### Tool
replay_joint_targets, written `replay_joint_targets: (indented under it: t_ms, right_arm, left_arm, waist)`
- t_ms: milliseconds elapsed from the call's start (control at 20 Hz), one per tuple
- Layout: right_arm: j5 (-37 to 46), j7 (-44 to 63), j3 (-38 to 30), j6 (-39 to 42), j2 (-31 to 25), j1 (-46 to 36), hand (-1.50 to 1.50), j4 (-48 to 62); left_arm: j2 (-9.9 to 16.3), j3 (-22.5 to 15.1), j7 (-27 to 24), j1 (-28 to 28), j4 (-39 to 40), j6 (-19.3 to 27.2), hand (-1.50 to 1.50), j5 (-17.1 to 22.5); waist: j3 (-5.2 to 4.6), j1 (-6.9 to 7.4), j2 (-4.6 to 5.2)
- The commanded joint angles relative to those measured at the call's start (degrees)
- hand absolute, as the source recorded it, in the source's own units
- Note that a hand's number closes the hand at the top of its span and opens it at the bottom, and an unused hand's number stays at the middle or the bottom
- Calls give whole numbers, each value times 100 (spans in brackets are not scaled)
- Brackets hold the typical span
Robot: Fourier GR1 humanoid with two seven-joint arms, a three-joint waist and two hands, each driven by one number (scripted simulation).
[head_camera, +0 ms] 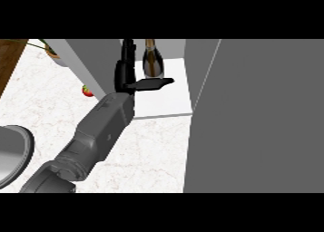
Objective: Pick up the wine, place it into the cabinet and close the cabinet
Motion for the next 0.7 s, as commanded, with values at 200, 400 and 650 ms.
replay_joint_targets:
  t_ms: [200, 400, 650]
  right_arm:
    - [-402, 3, -249, 108, -118, 299, -150, -393]
    - [135, 165, 243, -302, 18, 161, -150, -375]
    - [-82, 202, -75, -120, -79, 300, -150, -494]
  left_arm:
    - [8, -375, 59, 470, -259, -182, -150, 527]
    - [8, -803, 368, 592, -681, -121, -150, 785]
    - [9, -2053, 183, 1674, -1723, 390, -150, 1419]
  waist:
    - [5, 160, -77]
    - [1, 236, -98]
    - [1, 139, -110]
